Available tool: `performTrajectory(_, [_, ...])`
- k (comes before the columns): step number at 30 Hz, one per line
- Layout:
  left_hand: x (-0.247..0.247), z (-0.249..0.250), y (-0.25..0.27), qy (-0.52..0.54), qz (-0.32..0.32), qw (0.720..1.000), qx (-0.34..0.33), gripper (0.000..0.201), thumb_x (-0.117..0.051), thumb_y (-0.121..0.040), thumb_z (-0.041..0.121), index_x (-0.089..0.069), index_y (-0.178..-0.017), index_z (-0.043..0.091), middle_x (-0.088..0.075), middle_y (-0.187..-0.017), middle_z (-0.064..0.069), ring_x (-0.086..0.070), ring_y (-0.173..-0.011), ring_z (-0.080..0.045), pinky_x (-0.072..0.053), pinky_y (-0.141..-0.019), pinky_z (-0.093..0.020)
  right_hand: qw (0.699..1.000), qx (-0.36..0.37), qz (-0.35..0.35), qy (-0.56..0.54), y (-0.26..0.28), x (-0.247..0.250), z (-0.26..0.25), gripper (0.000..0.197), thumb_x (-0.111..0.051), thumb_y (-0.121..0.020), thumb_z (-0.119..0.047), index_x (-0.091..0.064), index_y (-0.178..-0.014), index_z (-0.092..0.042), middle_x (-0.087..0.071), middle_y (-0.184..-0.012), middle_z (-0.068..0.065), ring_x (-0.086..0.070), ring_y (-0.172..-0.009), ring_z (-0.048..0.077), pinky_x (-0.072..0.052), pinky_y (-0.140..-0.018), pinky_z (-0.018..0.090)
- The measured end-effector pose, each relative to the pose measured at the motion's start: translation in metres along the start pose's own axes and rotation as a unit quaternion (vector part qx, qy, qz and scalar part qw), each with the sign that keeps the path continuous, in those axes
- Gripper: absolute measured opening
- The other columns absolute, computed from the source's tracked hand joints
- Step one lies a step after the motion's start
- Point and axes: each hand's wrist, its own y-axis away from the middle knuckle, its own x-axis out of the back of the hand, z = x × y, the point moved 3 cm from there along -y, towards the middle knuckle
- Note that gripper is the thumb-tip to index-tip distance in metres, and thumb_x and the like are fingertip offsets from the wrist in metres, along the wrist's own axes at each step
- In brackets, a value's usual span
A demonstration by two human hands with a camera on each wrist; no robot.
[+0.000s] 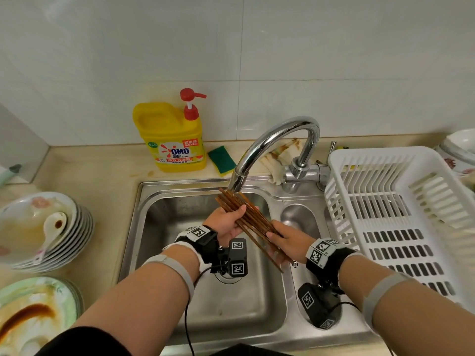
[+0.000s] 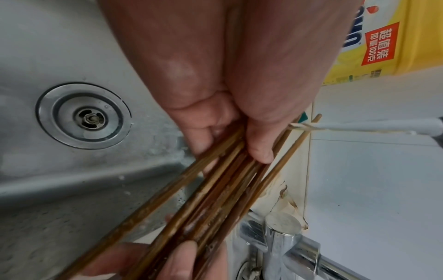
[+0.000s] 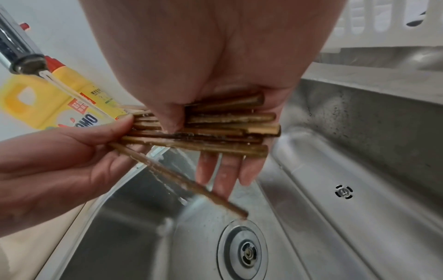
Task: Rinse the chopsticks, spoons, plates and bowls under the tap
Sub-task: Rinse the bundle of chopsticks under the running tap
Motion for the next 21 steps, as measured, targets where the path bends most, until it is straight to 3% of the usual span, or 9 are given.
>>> performTrajectory(4, [-0.008, 0.0, 0.002, 0.015, -0.025, 0.999, -0.016, 0.039, -0.04, -0.109, 0.012, -0.048, -0.137, -0.015, -0.065, -0.132, -0.02, -0.067, -0.118, -0.028, -0.061, -0.083, -0.032, 1.0, -0.008, 0.004, 0.002, 0.0, -0.002, 0.0, 0.018, -0.039, -0.11, -0.034, -0.049, -0.12, -0.023, -0.071, -0.085, 0.008, -0.069, -0.063, 0.01, -0.057, -0.06, 0.03])
performTrajectory(5, [-0.011, 0.001, 0.001, 0.021, -0.027, 0.999, -0.016, 0.04, -0.038, -0.11, 0.012, -0.046, -0.138, -0.015, -0.064, -0.134, -0.02, -0.067, -0.118, -0.026, -0.062, -0.082, -0.032, 1.0, -0.006, 0.005, 0.0, -0.001, -0.003, 0.0, 0.018, -0.04, -0.109, -0.035, -0.049, -0.119, -0.024, -0.071, -0.086, 0.006, -0.071, -0.069, 0.012, -0.058, -0.063, 0.032])
performTrajectory(7, [-0.016, 0.002, 0.001, 0.043, -0.03, 0.999, -0.015, 0.041, -0.035, -0.11, 0.014, -0.043, -0.142, -0.011, -0.064, -0.135, -0.018, -0.067, -0.117, -0.025, -0.062, -0.078, -0.033, 0.998, -0.015, -0.006, -0.058, -0.001, -0.008, 0.001, 0.019, -0.039, -0.11, -0.036, -0.047, -0.12, -0.023, -0.072, -0.087, 0.008, -0.074, -0.079, 0.03, -0.055, -0.061, 0.036])
performTrajectory(8, [-0.018, 0.003, 0.001, 0.055, -0.028, 0.998, -0.013, 0.041, -0.034, -0.111, 0.014, -0.042, -0.144, -0.009, -0.064, -0.135, -0.018, -0.068, -0.115, -0.025, -0.062, -0.077, -0.034, 0.996, -0.022, -0.014, -0.085, 0.0, -0.011, 0.0, 0.02, -0.038, -0.11, -0.037, -0.046, -0.121, -0.021, -0.072, -0.083, 0.009, -0.073, -0.074, 0.034, -0.053, -0.059, 0.035])
performTrajectory(11, [-0.021, 0.004, 0.0, 0.077, -0.028, 0.997, -0.004, 0.042, -0.034, -0.111, 0.016, -0.043, -0.145, -0.007, -0.065, -0.134, -0.019, -0.07, -0.112, -0.024, -0.062, -0.074, -0.034, 0.997, -0.021, -0.004, -0.068, 0.004, -0.013, -0.005, 0.019, -0.038, -0.109, -0.04, -0.046, -0.116, -0.025, -0.061, -0.066, 0.001, -0.058, -0.049, 0.019, -0.046, -0.049, 0.029])
performTrajectory(13, [-0.019, 0.005, 0.001, 0.068, -0.025, 0.997, -0.004, 0.043, -0.036, -0.111, 0.02, -0.046, -0.143, -0.008, -0.067, -0.131, -0.018, -0.07, -0.112, -0.024, -0.062, -0.076, -0.035, 0.999, -0.006, 0.008, -0.05, 0.004, -0.012, -0.005, 0.016, -0.038, -0.109, -0.04, -0.048, -0.113, -0.028, -0.052, -0.064, 0.0, -0.045, -0.046, 0.013, -0.041, -0.045, 0.026])
performTrajectory(15, [-0.017, 0.005, 0.002, 0.035, -0.025, 0.999, 0.002, 0.045, -0.039, -0.11, 0.027, -0.051, -0.138, -0.006, -0.069, -0.129, -0.013, -0.07, -0.113, -0.023, -0.06, -0.084, -0.041, 1.0, -0.001, 0.013, -0.024, 0.003, -0.009, -0.003, 0.02, -0.037, -0.11, -0.037, -0.049, -0.118, -0.023, -0.051, -0.066, 0.002, -0.042, -0.045, 0.011, -0.039, -0.041, 0.024])
performTrajectory(17, [-0.012, 0.005, 0.002, 0.011, -0.021, 1.0, 0.012, 0.04, -0.042, -0.108, 0.034, -0.056, -0.126, 0.002, -0.072, -0.124, -0.01, -0.069, -0.115, -0.026, -0.056, -0.093, -0.049, 1.0, -0.003, 0.014, 0.006, 0.005, -0.006, -0.001, 0.022, -0.037, -0.11, -0.036, -0.05, -0.115, -0.018, -0.053, -0.067, 0.003, -0.044, -0.043, 0.009, -0.04, -0.041, 0.021])
performTrajectory(21, [-0.005, 0.006, 0.004, -0.001, -0.011, 1.0, 0.018, 0.032, -0.046, -0.106, 0.036, -0.053, -0.114, 0.006, -0.073, -0.121, -0.011, -0.07, -0.113, -0.032, -0.057, -0.092, -0.051, 1.0, -0.002, 0.008, 0.018, 0.008, -0.001, 0.01, 0.023, -0.039, -0.109, -0.032, -0.049, -0.092, -0.022, -0.059, -0.068, 0.003, -0.054, -0.047, 0.014, -0.044, -0.046, 0.025])
